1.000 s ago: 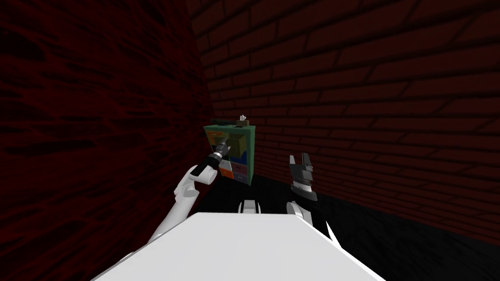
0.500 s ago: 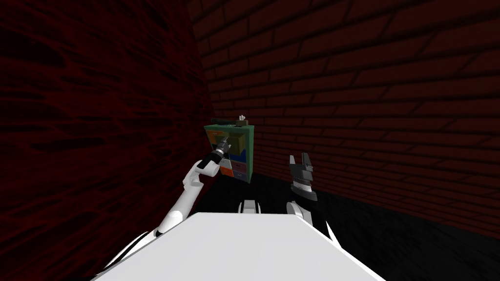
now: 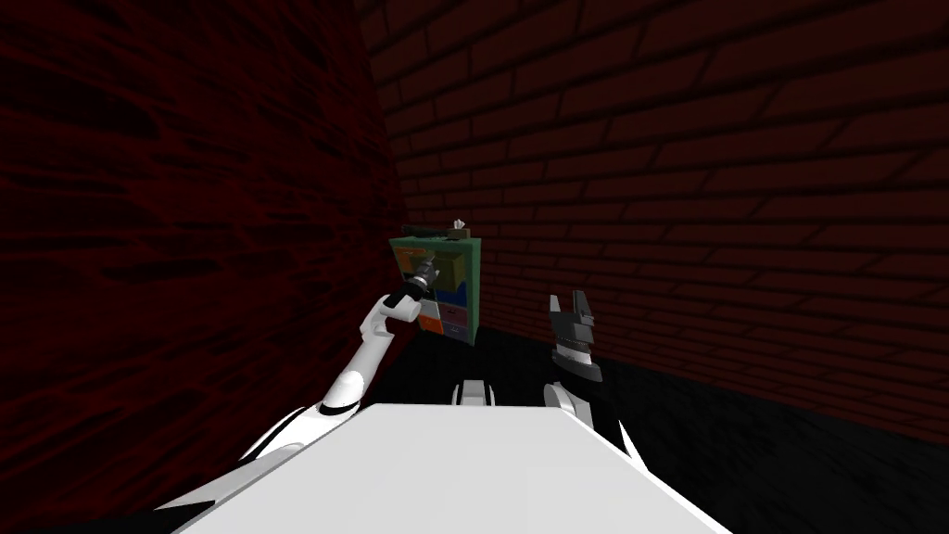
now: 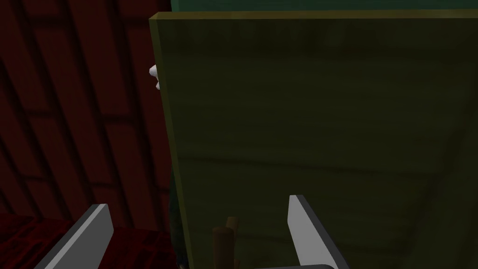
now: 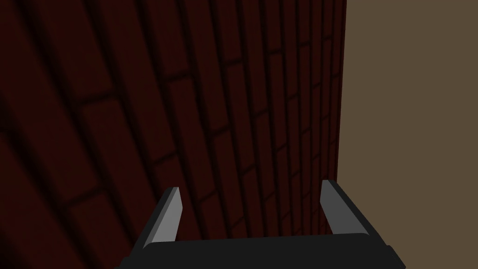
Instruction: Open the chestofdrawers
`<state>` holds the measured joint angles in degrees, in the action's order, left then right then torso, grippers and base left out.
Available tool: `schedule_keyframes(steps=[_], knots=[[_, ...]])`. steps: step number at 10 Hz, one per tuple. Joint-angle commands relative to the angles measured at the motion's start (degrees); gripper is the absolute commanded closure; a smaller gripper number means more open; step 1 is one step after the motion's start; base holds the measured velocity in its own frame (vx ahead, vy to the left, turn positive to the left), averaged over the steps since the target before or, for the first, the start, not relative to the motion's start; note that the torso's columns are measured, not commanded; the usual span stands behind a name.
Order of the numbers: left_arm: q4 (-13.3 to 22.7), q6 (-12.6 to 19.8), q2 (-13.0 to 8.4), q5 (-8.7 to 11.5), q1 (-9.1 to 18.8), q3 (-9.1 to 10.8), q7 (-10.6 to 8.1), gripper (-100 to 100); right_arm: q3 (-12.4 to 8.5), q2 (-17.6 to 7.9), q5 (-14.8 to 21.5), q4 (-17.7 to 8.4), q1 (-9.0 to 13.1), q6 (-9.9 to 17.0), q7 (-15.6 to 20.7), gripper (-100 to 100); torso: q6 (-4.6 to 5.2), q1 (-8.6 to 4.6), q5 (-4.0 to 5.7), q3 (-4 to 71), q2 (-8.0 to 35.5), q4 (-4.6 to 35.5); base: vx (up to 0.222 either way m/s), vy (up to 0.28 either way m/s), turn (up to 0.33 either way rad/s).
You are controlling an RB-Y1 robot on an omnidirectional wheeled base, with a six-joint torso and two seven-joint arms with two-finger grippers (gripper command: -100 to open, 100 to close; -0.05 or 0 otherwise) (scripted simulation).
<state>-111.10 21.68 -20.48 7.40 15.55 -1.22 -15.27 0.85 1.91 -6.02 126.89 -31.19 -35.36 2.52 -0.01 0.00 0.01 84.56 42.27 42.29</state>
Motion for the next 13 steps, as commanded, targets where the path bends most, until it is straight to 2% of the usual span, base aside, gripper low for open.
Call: schedule_keyframes(steps=[1,2,3,4,5,6,8,10,11,13], knots=[[3.6,-0.4,0.0,0.1,1.0,-0.01,0.03,-100,0.0,0.0,0.0,0.0,0.0,0.0,0.0,0,0.0,0.02,-0.02,0.1,-0.1,-0.1,0.0,0.0,0.0],[5.8,-1.8,-0.7,1.3,4.0,0.76,0.67,-100,0.0,0.0,0.0,0.0,0.0,0.0,0.0,0,0.0,0.02,-0.01,0.1,-0.2,-0.1,-0.098,-0.01,-0.064],[7.2,-1.8,-0.7,1.3,5.4,0.76,0.67,-100,0.0,0.0,0.0,0.0,0.0,0.0,0.0,0,0.04,-0.05,0.01,-0.1,0.2,0.0,-0.129,-0.008,-0.043],[9.2,-1.8,-0.7,1.3,6.6,0.76,0.67,-100,0.0,0.0,0.0,0.0,0.0,0.0,0.0,0,0.02,-0.05,0.02,-0.2,0.3,0.1,-0.066,-0.001,0.004],[10.7,-1.8,-0.7,1.3,6.6,0.76,0.67,-100,0.0,0.0,0.0,0.0,0.0,0.0,0.0,0,0.0,0.0,0.0,0.0,0.0,0.0,-0.015,0.001,0.006],[12.6,-3.1,-1.4,2.5,9.2,1.53,1.31,-100,0.0,0.0,0.0,0.0,0.0,0.0,0.0,0,0.0,0.03,-0.02,0.1,-0.2,-0.1,-0.094,-0.014,-0.066],[15.7,-3.1,-1.4,2.5,12.2,1.53,1.31,-100,0.0,0.0,0.0,0.0,0.0,0.0,0.0,0,0.0,-0.04,0.01,-0.1,0.2,0.0,-0.1,-0.009,-0.017],[17.9,-3.1,-1.4,2.5,12.2,1.53,1.31,-100,0.0,0.0,0.0,0.0,0.0,0.0,0.0,0,-0.01,0.07,-0.03,0.1,-0.2,-0.1,0.004,0.005,0.003],[20.0,-4.5,-2.1,3.7,14.8,2.3,1.95,-100,0.0,0.0,0.0,0.0,0.0,0.0,0.0,0,0.01,0.04,-0.02,0.2,-0.2,-0.1,-0.095,-0.011,-0.072],[23.6,-4.5,-2.1,3.7,17.8,2.3,1.95,-100,0.0,0.0,0.0,0.0,0.0,0.0,0.0,0,0.0,-0.04,0.01,-0.2,0.3,0.1,-0.092,-0.004,-0.016]])
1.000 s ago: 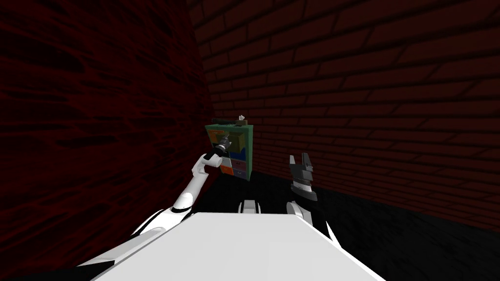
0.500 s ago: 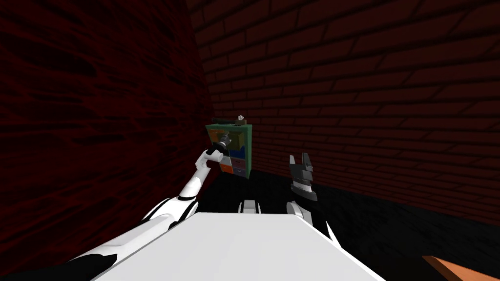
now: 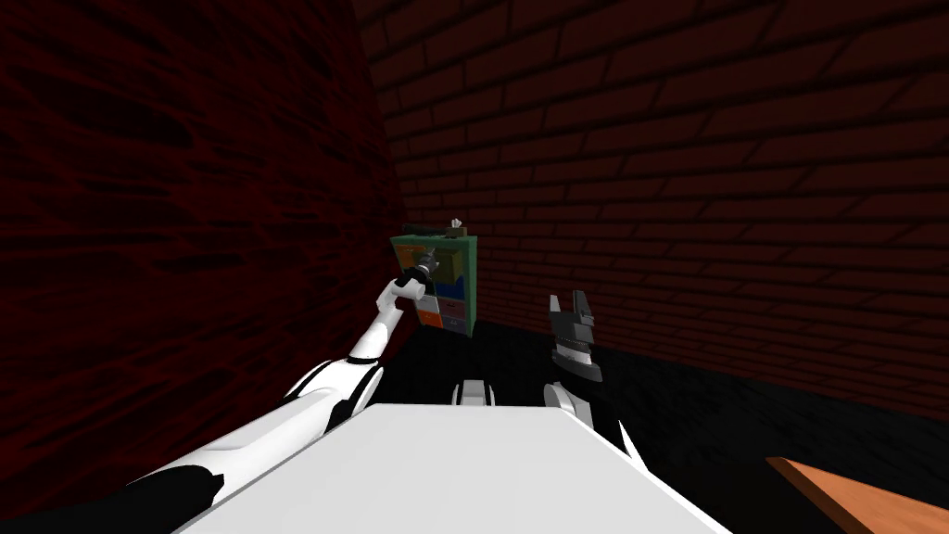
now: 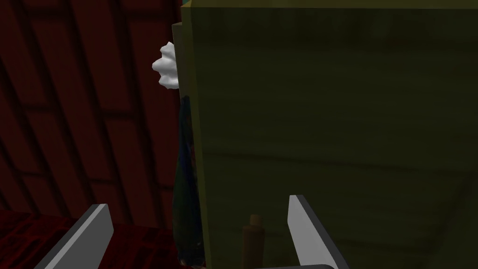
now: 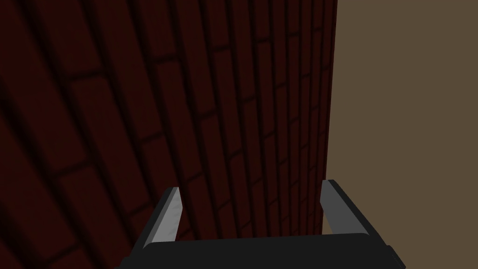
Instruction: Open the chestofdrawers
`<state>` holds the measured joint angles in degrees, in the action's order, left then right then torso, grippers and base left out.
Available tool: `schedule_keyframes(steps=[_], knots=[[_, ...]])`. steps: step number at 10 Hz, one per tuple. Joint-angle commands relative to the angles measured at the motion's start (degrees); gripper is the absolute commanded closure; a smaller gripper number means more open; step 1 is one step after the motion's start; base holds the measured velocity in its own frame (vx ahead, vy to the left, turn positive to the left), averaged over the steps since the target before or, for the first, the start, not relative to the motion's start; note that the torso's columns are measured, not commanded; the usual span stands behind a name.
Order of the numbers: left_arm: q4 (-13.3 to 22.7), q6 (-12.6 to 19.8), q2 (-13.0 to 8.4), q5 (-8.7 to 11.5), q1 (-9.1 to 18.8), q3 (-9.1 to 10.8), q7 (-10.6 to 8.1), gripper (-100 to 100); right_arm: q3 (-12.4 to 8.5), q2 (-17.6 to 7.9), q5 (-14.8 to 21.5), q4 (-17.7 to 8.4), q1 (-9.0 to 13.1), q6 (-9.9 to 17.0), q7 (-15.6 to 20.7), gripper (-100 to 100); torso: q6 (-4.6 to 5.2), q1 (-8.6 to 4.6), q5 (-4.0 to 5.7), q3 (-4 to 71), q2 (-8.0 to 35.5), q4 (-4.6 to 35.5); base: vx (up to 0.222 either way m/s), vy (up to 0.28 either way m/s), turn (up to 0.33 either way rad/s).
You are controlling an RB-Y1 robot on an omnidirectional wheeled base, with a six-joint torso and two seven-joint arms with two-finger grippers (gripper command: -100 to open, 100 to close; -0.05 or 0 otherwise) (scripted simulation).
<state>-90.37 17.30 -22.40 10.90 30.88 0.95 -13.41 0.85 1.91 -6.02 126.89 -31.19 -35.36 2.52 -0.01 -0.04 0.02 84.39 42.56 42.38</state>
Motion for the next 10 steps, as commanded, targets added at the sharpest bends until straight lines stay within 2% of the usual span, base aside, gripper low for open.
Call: schedule_keyframes(steps=[1,2,4,5,6,7,8,9,10], knots=[[4.3,-0.1,-0.2,0.2,2.5,0.13,0.08,-100,0.0,0.0,0.0,0.0,0.0,0.0,0.0,0,-0.01,0.04,-0.02,0.1,-0.2,-0.1,-0.018,0.0,0.008],[6.2,-1.5,-0.9,1.5,5.2,0.9,0.72,-100,0.0,0.0,0.0,0.0,0.0,0.0,0.0,0,0.0,0.06,-0.03,0.3,-0.4,-0.1,-0.108,-0.027,-0.064],[9.1,-1.5,-0.9,1.5,8.0,0.9,0.72,-100,0.0,0.0,0.0,0.0,0.0,0.0,0.0,0,0.06,-0.05,0.06,0.0,0.0,0.1,-0.09,-0.002,-0.017],[11.0,-1.5,-0.9,1.5,8.1,0.9,0.72,-100,0.0,0.0,0.0,0.0,0.0,0.0,0.0,0,0.02,-0.04,0.09,0.0,-0.1,0.2,-0.009,0.006,-0.011],[11.4,-1.5,-0.9,1.5,8.1,0.9,0.72,-100,0.0,0.0,0.0,0.0,0.0,0.0,0.0,0,-0.05,-0.01,0.06,0.1,-0.2,0.1,0.011,0.003,0.002],[13.9,-2.8,-1.6,2.7,10.7,1.67,1.36,-100,0.0,0.0,0.0,0.0,0.0,0.0,0.0,0,-0.06,0.06,0.0,0.2,-0.3,0.0,-0.078,-0.01,-0.06],[16.5,-2.8,-1.6,2.7,12.7,1.67,1.36,-100,0.0,0.0,0.0,0.0,0.0,0.0,0.0,0,-0.03,0.03,0.04,0.0,0.0,0.1,-0.113,-0.012,-0.042],[18.6,-2.8,-1.6,2.7,13.7,1.67,1.36,-100,0.0,0.0,0.0,0.0,0.0,0.0,0.0,0,-0.05,-0.02,0.08,-0.1,0.2,0.3,-0.072,-0.008,-0.006],[17.8,-2.7,-1.4,2.6,12.9,1.45,1.37,-100,0.0,0.0,0.0,0.0,0.0,0.0,0.0,0,-0.1,-0.01,0.07,-0.1,0.2,0.3,-0.023,-0.004,0.0]])
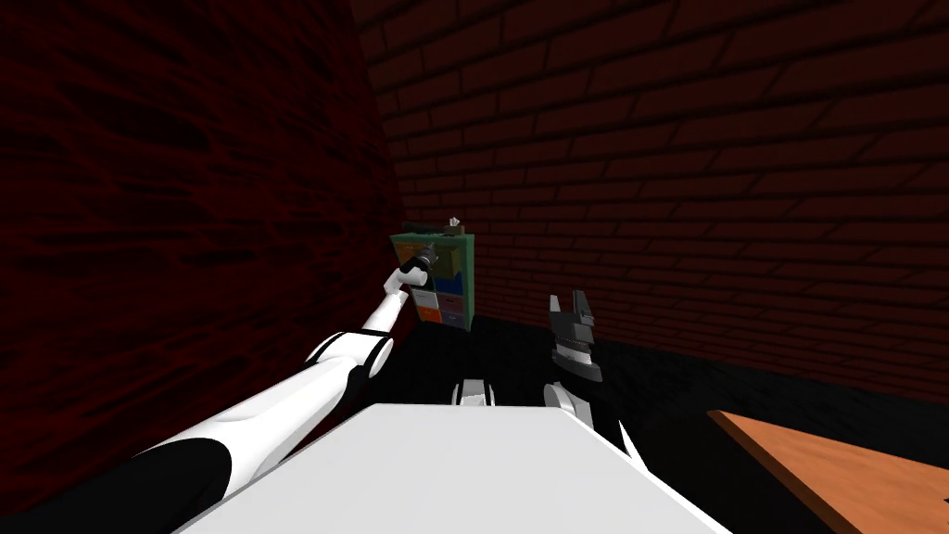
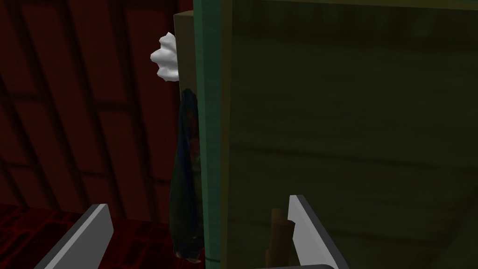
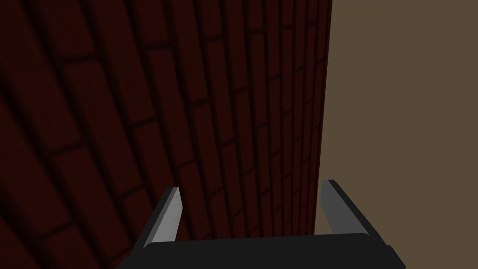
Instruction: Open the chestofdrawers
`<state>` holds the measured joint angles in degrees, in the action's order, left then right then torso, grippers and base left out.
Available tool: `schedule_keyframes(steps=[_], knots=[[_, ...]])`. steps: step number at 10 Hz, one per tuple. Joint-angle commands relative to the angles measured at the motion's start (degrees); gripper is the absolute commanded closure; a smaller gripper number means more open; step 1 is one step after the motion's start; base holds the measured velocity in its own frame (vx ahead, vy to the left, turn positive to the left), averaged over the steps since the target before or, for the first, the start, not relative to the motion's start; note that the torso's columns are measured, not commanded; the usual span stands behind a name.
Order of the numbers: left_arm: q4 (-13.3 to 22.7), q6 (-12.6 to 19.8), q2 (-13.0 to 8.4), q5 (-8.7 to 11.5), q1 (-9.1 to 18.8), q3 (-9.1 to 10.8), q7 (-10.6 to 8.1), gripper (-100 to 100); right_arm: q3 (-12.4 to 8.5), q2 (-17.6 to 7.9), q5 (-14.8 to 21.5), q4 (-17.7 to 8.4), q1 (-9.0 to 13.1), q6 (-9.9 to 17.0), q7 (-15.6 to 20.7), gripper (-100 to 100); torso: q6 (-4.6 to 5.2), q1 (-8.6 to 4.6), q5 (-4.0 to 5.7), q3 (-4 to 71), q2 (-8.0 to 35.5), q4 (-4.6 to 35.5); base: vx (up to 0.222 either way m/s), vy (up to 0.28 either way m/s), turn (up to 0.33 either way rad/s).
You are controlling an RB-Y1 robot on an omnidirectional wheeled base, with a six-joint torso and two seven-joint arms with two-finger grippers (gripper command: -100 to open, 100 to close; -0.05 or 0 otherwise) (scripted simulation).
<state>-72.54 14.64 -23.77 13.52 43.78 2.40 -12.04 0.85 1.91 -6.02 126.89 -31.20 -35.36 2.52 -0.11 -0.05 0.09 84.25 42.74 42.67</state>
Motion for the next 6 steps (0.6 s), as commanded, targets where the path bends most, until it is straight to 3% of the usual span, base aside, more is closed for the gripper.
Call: schedule_keyframes(steps=[1,6], knots=[[0.3,0.1,0.0,0.0,0.0,-0.03,0.01,0,0.0,0.0,0.0,0.0,0.0,0.0,0.0,0,0.06,0.0,-0.01,0.1,-0.2,-0.1,-0.005,-0.001,0.0],[0.6,0.3,0.1,0.0,-0.4,-0.13,0.02,0,0.0,0.0,0.0,0.0,0.0,0.0,0.0,0,0.11,0.01,-0.07,0.3,-0.4,-0.3,0.0,0.0,0.0]])
